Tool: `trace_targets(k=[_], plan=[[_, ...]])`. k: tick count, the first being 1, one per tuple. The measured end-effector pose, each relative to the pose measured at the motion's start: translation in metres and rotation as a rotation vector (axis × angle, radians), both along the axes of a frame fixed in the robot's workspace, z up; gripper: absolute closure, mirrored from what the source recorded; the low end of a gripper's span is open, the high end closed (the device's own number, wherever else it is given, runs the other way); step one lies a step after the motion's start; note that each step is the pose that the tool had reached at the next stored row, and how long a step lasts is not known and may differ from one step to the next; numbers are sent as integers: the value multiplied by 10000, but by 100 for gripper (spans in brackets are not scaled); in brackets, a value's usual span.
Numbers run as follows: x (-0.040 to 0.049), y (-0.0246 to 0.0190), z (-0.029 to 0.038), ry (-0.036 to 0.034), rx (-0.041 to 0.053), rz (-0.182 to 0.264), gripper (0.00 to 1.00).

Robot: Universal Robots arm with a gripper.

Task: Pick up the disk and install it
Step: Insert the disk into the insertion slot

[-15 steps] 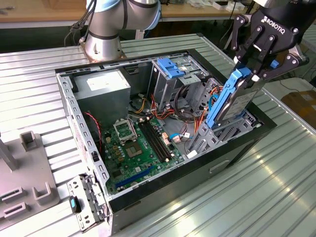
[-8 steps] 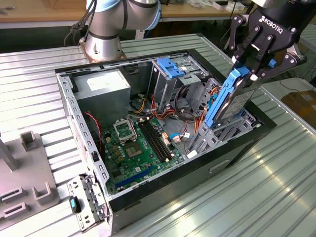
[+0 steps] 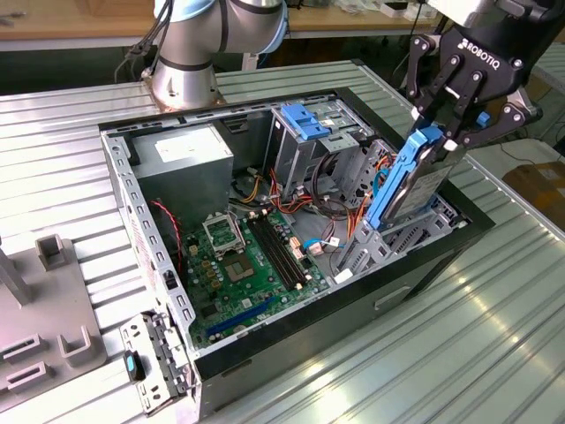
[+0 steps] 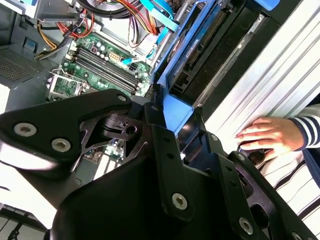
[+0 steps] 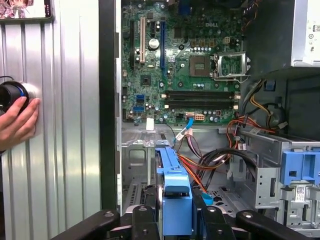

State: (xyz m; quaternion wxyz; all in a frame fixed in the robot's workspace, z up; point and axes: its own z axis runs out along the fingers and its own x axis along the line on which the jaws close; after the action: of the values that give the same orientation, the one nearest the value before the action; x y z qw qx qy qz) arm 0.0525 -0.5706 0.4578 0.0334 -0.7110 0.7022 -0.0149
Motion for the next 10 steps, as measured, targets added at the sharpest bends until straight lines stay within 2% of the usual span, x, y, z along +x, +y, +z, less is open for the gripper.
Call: trace_targets(k=[2,7,10], plan=[[0,-1,-16,1,0,-1,64],[0,-36,-238,3,1,-6,64],[2,-57,-309,5,1,-8,64]])
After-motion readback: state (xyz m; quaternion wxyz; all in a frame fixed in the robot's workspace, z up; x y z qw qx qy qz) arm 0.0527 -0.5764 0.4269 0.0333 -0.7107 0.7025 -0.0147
